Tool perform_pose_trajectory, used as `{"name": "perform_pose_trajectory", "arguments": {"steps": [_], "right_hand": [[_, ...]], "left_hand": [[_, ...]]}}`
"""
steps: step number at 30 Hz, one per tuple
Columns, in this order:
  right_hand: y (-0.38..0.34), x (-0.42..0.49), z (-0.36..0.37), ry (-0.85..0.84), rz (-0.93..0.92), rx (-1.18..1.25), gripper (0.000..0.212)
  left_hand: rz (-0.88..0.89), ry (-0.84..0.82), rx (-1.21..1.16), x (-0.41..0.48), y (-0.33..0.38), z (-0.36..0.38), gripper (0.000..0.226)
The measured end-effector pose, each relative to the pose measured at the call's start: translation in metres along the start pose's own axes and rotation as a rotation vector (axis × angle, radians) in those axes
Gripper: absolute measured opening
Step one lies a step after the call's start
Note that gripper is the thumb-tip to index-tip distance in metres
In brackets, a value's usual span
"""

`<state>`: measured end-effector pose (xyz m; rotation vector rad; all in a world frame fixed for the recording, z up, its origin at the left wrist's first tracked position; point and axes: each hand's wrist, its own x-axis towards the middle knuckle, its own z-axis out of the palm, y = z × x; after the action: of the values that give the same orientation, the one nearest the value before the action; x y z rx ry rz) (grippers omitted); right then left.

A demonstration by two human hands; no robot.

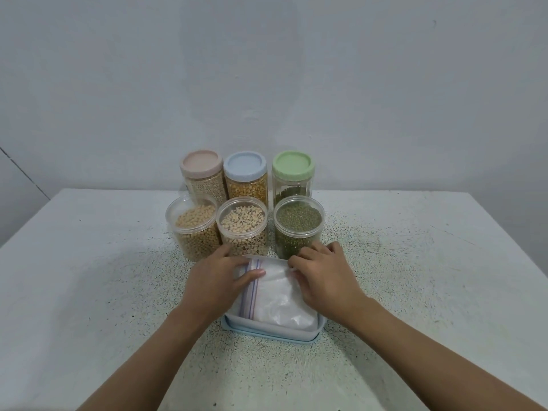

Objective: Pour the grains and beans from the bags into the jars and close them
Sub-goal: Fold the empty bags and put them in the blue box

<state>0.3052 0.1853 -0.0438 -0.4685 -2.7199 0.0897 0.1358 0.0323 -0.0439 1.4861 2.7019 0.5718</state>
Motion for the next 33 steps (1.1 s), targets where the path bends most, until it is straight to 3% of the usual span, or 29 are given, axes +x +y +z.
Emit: {"name": "perform_pose_trajectory", "arguments": {"steps": [4,7,9,13,16,20,24,26,30,33], "right_hand": [[0.0,-0.002,0.0,-0.021,-0.005,-0.025,0.013],[-0.006,-0.004,-0.006,-0.098,0.04,-0.066,0.036],[-0.012,-0.003,-0.012,-0.178,0.06,-0.081,0.04],[-0.017,0.002,-0.015,-0.318,0.123,-0.012,0.04],[-0.017,0.008,-0.016,-0.393,0.199,0.095,0.027],[-0.011,0.009,-0.012,-0.468,0.308,0.4,0.01],[-0.006,0.002,-0.004,-0.422,0.304,0.512,0.011],[-0.005,-0.001,-0.004,-0.405,0.262,0.444,0.017],[-0.014,-0.005,0.0,-0.217,0.038,0.056,0.024],[-0.018,-0.007,-0.006,-0.083,0.013,-0.036,0.024]], "left_hand": [[0.154,0.18,-0.156,-0.003,-0.007,0.002,0.059],[0.18,0.06,-0.186,0.0,-0.01,0.0,0.064],[0.173,-0.015,-0.128,0.002,-0.012,-0.003,0.069],[0.229,-0.17,0.026,0.005,-0.013,-0.011,0.07],[0.246,-0.215,0.141,0.008,-0.009,-0.019,0.075],[0.162,-0.296,0.112,0.007,-0.01,-0.023,0.058],[0.058,-0.358,-0.091,0.004,-0.013,-0.015,0.052],[0.004,-0.331,-0.072,0.0,-0.008,-0.011,0.053],[0.037,-0.097,0.21,-0.005,0.007,0.002,0.046],[0.136,0.06,0.165,-0.008,0.008,0.006,0.04]]}}
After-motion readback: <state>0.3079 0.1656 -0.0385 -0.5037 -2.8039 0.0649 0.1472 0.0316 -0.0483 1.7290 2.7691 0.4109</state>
